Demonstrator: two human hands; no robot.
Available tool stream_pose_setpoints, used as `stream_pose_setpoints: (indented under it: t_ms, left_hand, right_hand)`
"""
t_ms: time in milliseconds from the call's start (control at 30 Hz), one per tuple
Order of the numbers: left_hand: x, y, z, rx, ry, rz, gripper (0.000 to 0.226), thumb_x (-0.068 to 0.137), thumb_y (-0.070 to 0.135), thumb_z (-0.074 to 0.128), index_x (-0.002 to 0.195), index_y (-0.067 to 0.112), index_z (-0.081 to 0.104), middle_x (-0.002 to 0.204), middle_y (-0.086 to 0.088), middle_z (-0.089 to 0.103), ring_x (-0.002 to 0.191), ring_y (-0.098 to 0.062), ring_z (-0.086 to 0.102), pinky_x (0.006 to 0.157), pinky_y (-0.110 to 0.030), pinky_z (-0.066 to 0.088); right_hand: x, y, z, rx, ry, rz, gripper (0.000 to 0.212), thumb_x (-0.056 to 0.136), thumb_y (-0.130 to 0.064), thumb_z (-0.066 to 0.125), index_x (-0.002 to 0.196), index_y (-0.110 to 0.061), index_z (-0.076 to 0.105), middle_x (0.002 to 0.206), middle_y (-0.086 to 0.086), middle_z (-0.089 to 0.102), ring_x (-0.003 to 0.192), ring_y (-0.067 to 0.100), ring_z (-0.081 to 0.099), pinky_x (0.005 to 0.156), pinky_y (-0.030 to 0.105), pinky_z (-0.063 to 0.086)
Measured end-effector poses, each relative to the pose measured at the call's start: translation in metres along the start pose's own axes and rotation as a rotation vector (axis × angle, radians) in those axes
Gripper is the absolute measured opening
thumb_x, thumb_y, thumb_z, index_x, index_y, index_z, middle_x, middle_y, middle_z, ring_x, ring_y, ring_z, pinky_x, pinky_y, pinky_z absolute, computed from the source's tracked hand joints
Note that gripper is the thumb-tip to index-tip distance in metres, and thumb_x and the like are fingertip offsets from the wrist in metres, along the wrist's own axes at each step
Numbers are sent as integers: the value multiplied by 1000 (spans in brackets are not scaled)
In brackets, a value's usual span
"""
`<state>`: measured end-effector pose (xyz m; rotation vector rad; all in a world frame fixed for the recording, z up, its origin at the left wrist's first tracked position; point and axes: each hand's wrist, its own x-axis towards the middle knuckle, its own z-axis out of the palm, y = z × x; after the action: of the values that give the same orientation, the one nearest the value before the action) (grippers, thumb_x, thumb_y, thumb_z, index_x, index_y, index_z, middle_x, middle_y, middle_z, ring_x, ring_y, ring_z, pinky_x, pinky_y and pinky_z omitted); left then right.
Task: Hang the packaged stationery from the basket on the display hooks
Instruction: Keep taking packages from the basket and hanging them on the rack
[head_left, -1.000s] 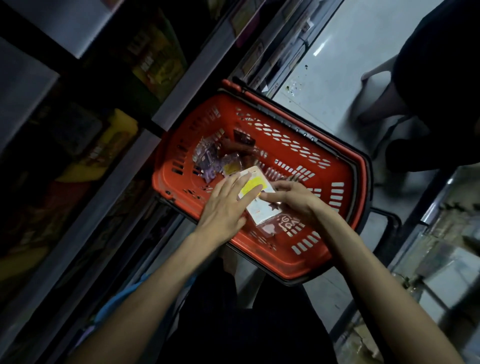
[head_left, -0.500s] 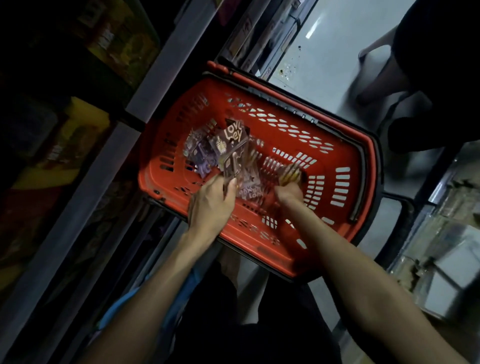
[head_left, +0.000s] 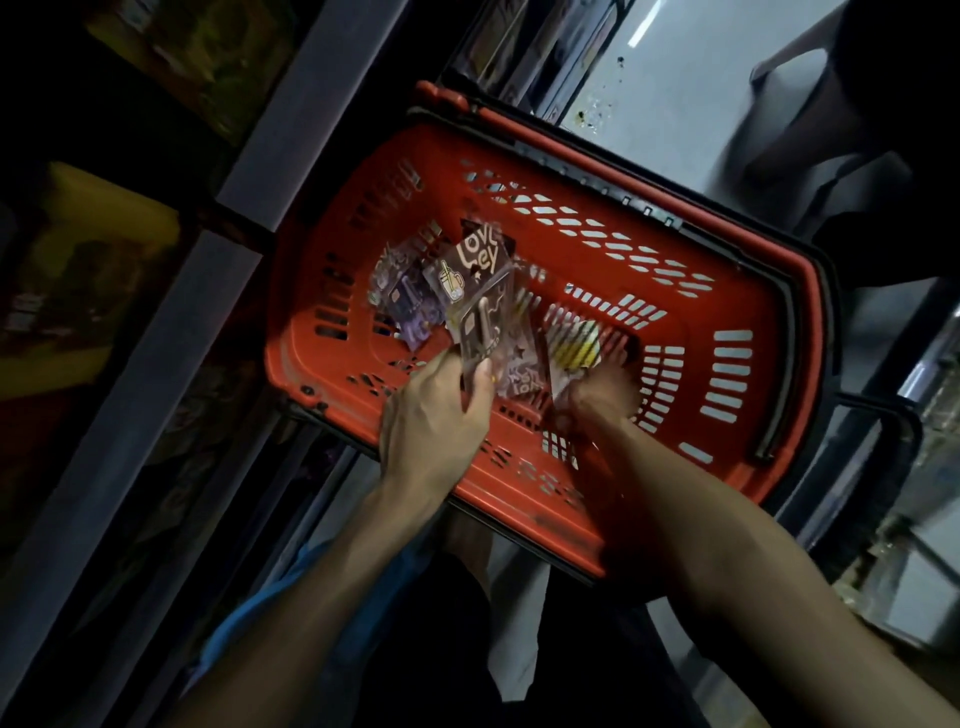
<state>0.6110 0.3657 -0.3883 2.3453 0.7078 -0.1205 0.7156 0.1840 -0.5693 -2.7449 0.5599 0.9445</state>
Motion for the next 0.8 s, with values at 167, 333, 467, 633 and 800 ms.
stream_pose_setpoints:
  t_ms: [167, 333, 467, 633, 800]
  left_hand:
    - [1, -4, 4, 4, 7, -18, 28, 106, 33, 56, 91, 13, 66, 84, -1, 69, 69, -23, 62, 61, -41, 52]
    - [1, -5, 4, 2, 8, -23, 29, 107, 37, 53, 93, 16, 66, 85, 3, 68, 70, -21, 63, 62, -39, 52]
    - [1, 1, 1, 15, -26, -28, 20, 108, 34, 53, 100, 19, 63, 84, 9, 62, 70, -15, 58, 66, -32, 43]
    - [1, 0, -2, -35, -32, -51, 26, 110, 39, 45, 107, 19, 61, 92, 2, 66, 78, -21, 64, 69, -40, 53]
    - [8, 5, -9, -294, -9, -221, 17, 110, 26, 48, 106, 15, 59, 105, 1, 57, 84, -9, 55, 70, -28, 39]
  right_hand:
    - [11, 1, 11, -39, -49, -40, 97, 91, -31, 69, 165, -17, 9, 153, 16, 48, 120, 31, 63, 82, 34, 47]
    - [5, 6, 16, -140, 25, -178, 84, 92, -33, 70, 160, -10, 26, 163, 17, 35, 140, 36, 46, 109, 47, 45]
    - [-7, -4, 1, -66, 0, -117, 34, 103, -28, 55, 129, -6, 61, 135, 17, 62, 121, 33, 61, 89, 36, 48]
    - [-40, -11, -38, 111, 60, -173, 22, 100, -25, 59, 103, -7, 72, 108, 16, 72, 102, 37, 68, 77, 35, 48]
    - [-92, -6, -94, 227, 154, -499, 10, 96, -20, 69, 96, -11, 74, 96, 3, 69, 88, 22, 65, 63, 24, 31]
